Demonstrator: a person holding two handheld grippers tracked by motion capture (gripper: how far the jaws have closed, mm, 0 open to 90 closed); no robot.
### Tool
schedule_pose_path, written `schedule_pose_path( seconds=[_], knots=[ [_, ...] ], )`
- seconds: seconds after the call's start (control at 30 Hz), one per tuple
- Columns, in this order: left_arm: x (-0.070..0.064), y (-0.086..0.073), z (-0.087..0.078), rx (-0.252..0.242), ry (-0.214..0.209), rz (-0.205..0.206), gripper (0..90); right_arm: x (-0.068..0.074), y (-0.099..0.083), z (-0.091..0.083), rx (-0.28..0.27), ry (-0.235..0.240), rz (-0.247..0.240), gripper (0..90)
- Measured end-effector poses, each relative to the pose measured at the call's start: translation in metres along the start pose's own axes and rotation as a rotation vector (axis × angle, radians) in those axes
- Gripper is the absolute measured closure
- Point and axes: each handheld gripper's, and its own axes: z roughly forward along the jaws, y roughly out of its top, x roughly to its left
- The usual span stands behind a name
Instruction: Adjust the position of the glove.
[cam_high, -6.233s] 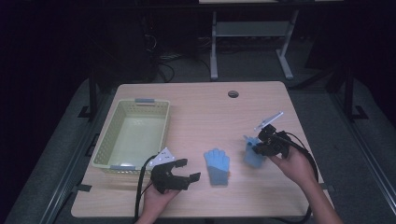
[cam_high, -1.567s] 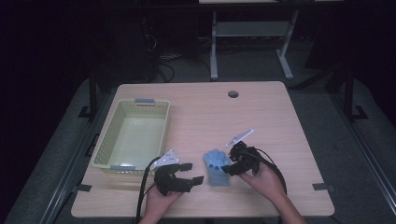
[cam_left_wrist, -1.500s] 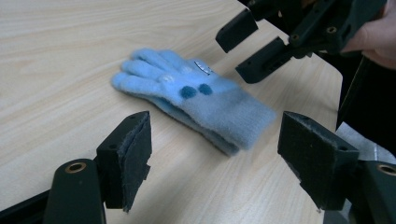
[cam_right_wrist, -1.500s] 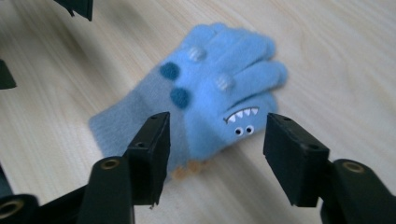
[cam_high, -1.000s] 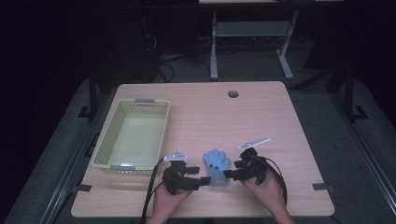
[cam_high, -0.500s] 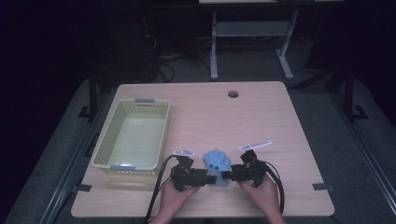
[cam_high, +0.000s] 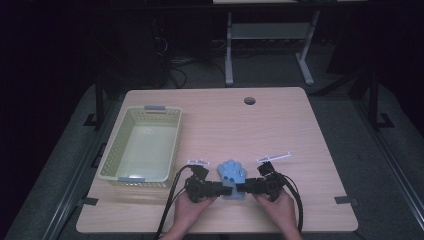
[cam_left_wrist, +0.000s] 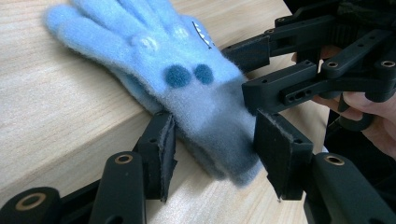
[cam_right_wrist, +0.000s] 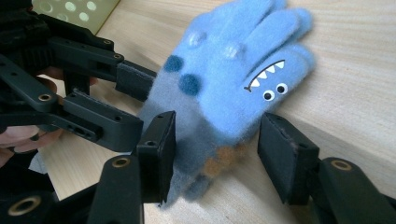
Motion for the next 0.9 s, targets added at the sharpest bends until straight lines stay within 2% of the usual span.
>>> schedule_pose_path(
  seconds=[0.1, 0.4, 0.63, 0.9],
  knots=[
    [0.0000, -0.0001, 0.0005, -0.006, 0.002, -0.002, 50.7, -0.0008, -0.0018, 0.0014, -0.008, 0.012, 0.010, 49.7],
    [0.0013, 0.0003, 0.0023, 0.005, -0.008, 0.000, 55.3, 0.0015, -0.0042, 0.0036, -0.018, 0.010, 0.010, 55.6],
    [0.0047, 0.0015, 0.0044, 0.006, -0.030, -0.029, 60.6, 0.0023, -0.0079, 0.0064, -0.046, 0.023, 0.027, 60.9],
    [0.0082, 0.0021, 0.0068, -0.002, -0.052, -0.054, 64.1, -0.0015, -0.0094, 0.0085, -0.056, 0.059, 0.063, 66.1]
  ],
)
